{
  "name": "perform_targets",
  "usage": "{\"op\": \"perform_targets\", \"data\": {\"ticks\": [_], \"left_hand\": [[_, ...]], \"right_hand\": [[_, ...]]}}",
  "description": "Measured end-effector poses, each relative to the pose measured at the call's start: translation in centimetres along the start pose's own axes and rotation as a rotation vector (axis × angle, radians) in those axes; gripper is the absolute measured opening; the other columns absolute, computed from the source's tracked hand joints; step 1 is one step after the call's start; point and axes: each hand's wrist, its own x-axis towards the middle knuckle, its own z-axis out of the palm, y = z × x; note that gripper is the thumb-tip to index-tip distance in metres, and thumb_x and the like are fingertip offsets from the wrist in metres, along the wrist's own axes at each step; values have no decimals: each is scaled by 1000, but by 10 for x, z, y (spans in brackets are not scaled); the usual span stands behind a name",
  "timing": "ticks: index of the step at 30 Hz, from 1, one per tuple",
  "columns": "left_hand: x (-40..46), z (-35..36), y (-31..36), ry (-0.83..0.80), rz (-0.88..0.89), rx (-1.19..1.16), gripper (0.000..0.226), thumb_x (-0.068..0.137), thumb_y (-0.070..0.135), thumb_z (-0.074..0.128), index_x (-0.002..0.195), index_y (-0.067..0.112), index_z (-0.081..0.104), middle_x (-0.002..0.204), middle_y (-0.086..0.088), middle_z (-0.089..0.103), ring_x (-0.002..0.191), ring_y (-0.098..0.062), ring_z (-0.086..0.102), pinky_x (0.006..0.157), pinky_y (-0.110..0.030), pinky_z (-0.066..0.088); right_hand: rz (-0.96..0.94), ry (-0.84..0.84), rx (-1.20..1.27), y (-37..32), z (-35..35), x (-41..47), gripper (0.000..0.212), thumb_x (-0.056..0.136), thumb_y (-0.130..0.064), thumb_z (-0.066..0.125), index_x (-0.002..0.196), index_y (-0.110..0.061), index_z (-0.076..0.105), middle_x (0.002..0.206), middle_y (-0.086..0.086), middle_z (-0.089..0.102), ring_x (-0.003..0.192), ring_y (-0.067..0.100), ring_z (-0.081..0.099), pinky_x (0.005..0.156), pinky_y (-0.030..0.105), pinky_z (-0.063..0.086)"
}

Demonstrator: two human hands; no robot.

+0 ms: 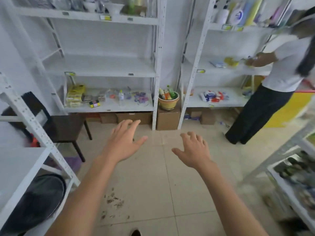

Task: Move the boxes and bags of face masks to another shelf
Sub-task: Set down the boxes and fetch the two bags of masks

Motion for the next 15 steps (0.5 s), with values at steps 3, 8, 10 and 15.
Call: {"op": "perform_targets", "data": {"ticks": [3,8,10,15], "left_hand": [[62,24,7,-30,44,4,73,91,67,44,153,29,32,155,-3,36,146,-23,27,117,-45,25],[168,48,31,-45,155,-1,75,88,72,38,151,31,35,151,-1,40,142,-22,34,113,-46,31],[213,56,49,-44,203,-17,74,89,72,38,151,32,33,151,1,40,142,-20,35,114,-45,31],[318,82,112,-50,333,-32,76,89,76,32,151,33,33,151,4,41,140,-20,38,113,-47,35]], "right_hand": [[49,9,2,21,-3,47,69,91,-63,50,147,-24,39,151,7,39,139,32,36,112,47,32],[144,56,10,55,-24,121,67,91,-64,49,145,-26,42,150,5,41,139,31,35,113,47,31],[190,88,7,75,-34,149,66,91,-65,48,144,-27,43,150,4,41,140,30,35,114,46,30],[300,150,25,137,-52,210,66,91,-66,45,146,-29,41,153,3,39,142,30,32,116,47,28]]}}
